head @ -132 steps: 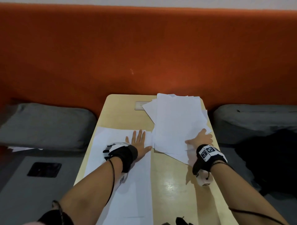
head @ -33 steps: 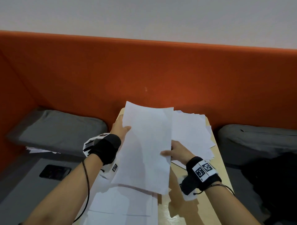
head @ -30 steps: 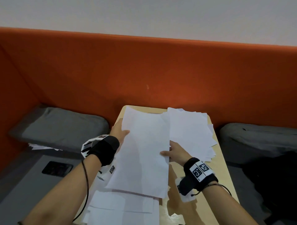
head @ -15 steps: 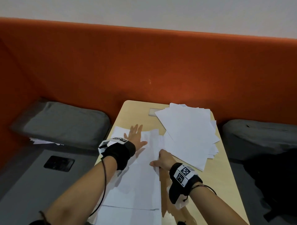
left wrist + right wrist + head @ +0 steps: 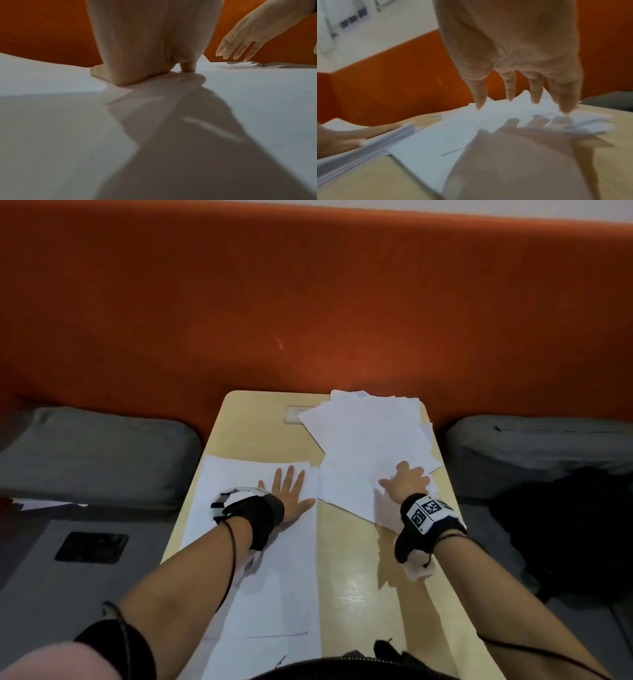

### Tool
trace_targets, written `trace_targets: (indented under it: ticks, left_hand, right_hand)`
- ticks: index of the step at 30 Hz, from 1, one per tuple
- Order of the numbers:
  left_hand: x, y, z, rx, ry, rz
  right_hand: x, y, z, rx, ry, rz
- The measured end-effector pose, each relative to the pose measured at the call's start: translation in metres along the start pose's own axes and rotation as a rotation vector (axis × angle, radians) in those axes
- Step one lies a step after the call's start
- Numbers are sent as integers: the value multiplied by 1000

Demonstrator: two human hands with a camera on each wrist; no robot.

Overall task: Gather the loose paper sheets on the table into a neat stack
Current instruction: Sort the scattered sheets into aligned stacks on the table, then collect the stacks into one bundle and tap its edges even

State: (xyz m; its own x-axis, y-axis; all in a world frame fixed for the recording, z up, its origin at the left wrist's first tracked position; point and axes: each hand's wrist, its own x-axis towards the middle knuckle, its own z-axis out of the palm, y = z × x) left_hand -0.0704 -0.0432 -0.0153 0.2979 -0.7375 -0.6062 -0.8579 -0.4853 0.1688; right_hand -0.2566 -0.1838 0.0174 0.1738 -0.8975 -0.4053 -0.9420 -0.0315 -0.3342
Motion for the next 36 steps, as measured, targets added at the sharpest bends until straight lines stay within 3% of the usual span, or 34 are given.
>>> trace_targets:
  ticks: [7, 10, 14, 19, 23, 27, 32, 36]
  left_hand:
    - [4, 0, 3, 4, 4, -7]
    - [6, 0, 4, -1, 13, -9]
    - [5, 0, 4, -18, 17, -4]
    - [5, 3, -4, -62, 62, 7]
    - [6, 5, -12, -96, 147, 24]
    - [5, 10, -22, -190, 197, 35]
    - [21, 22, -46, -505, 137, 25]
    - [22, 50, -67, -834, 178, 130]
  right_hand:
    - [28, 13, -11, 130, 14, 290]
    - [38, 13, -9, 270, 1, 315]
    - [41, 13, -8, 241, 42, 342]
    - [45, 12, -13, 548, 12, 352]
    - [49, 17, -8, 682, 12, 279]
    - [48, 21, -7, 754, 115, 165]
    - [46, 32, -25, 809, 289, -40]
    - [33, 33, -49, 997, 301, -226]
